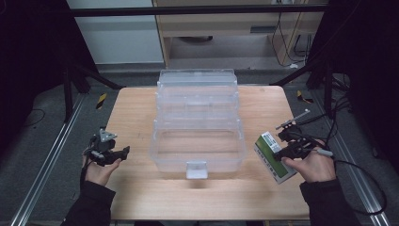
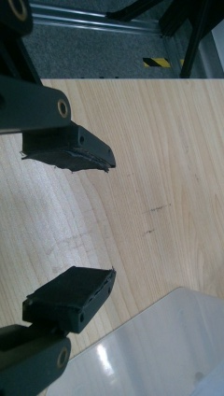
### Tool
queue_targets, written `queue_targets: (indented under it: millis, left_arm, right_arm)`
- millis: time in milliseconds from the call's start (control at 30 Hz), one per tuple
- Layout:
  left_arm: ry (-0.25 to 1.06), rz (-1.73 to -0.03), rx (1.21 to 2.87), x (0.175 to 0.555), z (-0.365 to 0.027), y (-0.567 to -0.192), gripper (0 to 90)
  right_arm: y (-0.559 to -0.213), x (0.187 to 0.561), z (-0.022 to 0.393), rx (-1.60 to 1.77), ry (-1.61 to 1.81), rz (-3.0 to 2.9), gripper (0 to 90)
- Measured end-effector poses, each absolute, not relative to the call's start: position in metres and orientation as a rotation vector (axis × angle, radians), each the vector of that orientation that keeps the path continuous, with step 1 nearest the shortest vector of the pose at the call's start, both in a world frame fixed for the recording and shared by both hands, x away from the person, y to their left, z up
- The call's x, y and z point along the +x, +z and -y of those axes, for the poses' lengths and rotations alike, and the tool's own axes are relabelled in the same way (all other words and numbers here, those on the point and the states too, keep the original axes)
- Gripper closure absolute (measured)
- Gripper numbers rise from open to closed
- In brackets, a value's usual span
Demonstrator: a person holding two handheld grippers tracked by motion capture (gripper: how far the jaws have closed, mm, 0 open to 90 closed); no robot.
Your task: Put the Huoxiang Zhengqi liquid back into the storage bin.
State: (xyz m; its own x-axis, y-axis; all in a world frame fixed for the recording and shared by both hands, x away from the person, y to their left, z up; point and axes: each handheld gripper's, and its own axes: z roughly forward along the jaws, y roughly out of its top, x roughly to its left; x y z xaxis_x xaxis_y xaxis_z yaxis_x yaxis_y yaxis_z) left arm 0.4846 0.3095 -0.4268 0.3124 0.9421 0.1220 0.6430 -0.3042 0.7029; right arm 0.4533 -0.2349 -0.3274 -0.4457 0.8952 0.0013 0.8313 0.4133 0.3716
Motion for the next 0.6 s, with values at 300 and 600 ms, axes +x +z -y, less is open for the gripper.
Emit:
queue_targets:
  millis: [300,600]
  left_arm:
    - [0.724,-1.400,2.043,0.485,-0.310,-0.427,38.8]
    - [0.720,-1.402,2.048,0.485,-0.310,-0.428,38.8]
  right_arm:
    - [-0.308,0.456,0.236,1.516,0.505,-2.424,64.1]
    - [-0.288,0.462,0.232,1.466,0.546,-2.399,64.2]
